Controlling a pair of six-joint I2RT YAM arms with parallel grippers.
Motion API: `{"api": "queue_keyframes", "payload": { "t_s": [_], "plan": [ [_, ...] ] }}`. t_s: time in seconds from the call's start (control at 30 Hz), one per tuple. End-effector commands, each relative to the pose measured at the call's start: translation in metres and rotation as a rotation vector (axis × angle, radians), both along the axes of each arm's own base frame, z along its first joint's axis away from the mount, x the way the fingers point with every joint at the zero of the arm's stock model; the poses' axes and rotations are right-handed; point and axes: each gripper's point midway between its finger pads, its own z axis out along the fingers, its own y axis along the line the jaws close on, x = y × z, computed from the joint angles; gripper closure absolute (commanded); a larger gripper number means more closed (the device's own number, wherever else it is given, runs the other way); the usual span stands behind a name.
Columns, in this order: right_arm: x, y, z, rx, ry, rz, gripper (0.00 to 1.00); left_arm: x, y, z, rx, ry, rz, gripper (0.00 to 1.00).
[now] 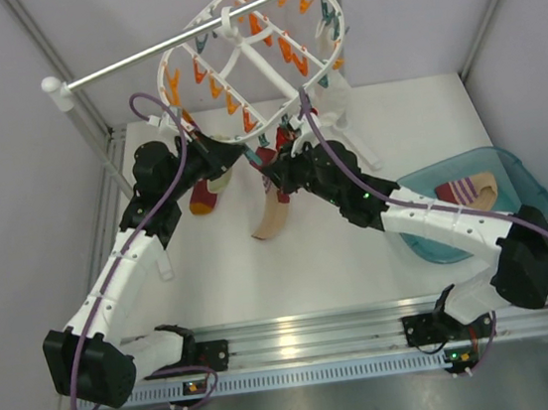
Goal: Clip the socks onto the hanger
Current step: Clamp the sock onto the hanger.
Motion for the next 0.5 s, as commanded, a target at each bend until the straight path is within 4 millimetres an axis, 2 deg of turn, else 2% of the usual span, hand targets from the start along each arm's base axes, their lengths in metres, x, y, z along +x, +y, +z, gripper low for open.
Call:
{"api": "queue_keyframes", "payload": {
  "t_s": [0.0, 0.03, 0.07, 0.13, 0.2, 0.3, 0.37, 0.47],
  "plan": [
    [0.0, 0.013, 0.05, 0.113, -0.078, 0.024, 1.0, 0.0, 0.0, 0.019, -0.024, -0.058, -0.005, 0.87],
    [-0.001, 0.014, 0.051, 0.114, -0.079, 0.027, 1.0, 0.0, 0.0, 0.018, -0.023, -0.058, -0.002, 0.83],
    [0.0, 0.014, 0.051, 0.112, -0.081, 0.026, 1.0, -0.001, 0.0, 0.02, -0.025, -0.06, -0.002, 0.7],
    [0.0, 0.014, 0.051, 0.11, -0.083, 0.026, 1.0, -0.001, 0.001, 0.02, -0.031, -0.059, 0.001, 0.64],
    [0.0, 0.014, 0.05, 0.105, -0.083, 0.025, 1.0, -0.001, 0.002, 0.022, -0.034, -0.06, 0.007, 0.53],
    [0.001, 0.013, 0.048, 0.099, -0.083, 0.025, 1.0, 0.0, 0.004, 0.025, -0.035, -0.068, 0.021, 0.44],
    [0.0, 0.013, 0.049, 0.099, -0.085, 0.027, 1.0, 0.0, 0.006, 0.027, -0.036, -0.076, 0.03, 0.41],
    [-0.002, 0.014, 0.048, 0.092, -0.094, 0.046, 1.0, 0.001, 0.008, 0.031, -0.037, -0.09, 0.035, 0.48]
  ]
}}
